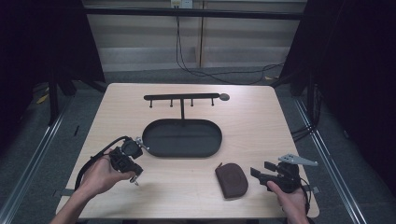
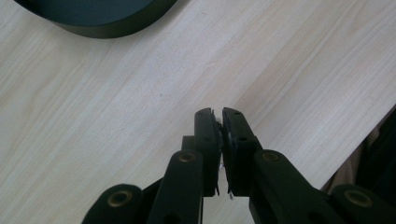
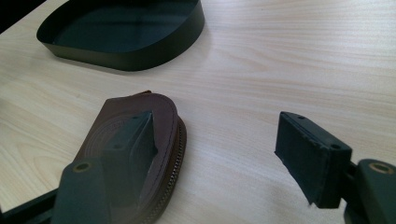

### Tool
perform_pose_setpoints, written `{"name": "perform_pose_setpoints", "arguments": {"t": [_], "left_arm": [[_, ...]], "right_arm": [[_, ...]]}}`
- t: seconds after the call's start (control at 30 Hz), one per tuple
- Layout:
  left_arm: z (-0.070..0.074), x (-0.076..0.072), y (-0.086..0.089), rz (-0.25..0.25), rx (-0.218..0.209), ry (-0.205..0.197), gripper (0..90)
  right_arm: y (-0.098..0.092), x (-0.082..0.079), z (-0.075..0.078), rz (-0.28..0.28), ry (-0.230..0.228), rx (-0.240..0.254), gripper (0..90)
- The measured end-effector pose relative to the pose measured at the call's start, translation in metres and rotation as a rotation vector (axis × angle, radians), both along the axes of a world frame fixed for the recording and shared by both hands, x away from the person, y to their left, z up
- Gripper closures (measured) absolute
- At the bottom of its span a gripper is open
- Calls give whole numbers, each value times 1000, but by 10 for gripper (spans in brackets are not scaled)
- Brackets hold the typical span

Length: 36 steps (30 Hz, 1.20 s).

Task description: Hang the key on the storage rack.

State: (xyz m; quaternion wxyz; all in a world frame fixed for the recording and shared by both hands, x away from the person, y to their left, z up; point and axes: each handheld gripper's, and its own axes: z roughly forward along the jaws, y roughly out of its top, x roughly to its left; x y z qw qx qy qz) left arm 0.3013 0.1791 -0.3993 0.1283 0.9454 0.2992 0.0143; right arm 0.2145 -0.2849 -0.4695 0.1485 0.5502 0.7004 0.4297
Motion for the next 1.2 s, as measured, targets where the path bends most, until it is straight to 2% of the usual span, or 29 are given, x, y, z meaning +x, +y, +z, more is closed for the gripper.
{"name": "perform_pose_setpoints", "arguments": {"t": [0.13,0.27,0.3,0.6,0.73,0.8,0.97,1.2], "left_arm": [[3,0,1,-3,6,-7,856],[4,3,3,0,25,5,856],[4,3,3,8,12,4,856],[18,7,1,1,2,-1,856],[21,10,1,-1,11,13,856],[24,15,2,2,-5,19,856],[31,21,3,0,-5,36,856],[43,26,4,-1,-16,35,856]], "right_arm": [[0,0,0,0,0,0,290],[0,0,0,1,1,0,290],[0,0,0,2,0,0,290],[0,0,0,2,0,2,290],[0,1,0,3,-1,4,290],[0,0,0,2,-2,2,290],[0,0,0,4,-1,1,290],[0,0,0,2,0,3,290]]}}
